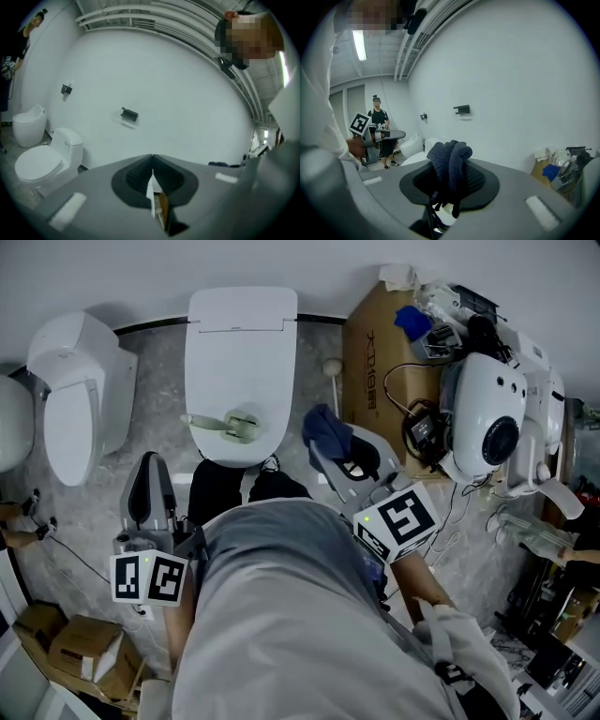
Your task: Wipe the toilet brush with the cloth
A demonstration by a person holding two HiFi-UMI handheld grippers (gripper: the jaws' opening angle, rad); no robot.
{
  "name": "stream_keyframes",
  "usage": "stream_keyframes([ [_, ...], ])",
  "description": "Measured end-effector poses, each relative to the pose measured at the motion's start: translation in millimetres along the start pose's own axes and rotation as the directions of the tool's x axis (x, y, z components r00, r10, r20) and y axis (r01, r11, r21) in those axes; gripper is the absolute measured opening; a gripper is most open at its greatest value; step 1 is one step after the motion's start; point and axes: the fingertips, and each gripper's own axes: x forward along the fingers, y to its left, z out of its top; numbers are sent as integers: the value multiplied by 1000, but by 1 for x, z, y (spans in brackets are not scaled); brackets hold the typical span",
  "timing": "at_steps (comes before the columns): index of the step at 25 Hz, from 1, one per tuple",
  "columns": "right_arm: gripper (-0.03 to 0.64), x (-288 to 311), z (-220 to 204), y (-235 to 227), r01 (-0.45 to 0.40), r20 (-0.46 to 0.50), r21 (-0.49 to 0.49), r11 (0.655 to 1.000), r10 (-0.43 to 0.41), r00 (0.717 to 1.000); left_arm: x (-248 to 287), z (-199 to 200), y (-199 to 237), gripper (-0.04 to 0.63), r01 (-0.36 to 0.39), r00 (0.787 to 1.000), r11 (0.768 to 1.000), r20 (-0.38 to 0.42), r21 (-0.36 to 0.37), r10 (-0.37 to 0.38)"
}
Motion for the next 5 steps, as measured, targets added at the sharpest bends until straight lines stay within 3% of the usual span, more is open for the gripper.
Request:
stream_keyframes([
  [5,102,4,-4,10,-42,-21,2,999,42,999,0,-9,-15,0,58,997,996,-64,73,-53],
])
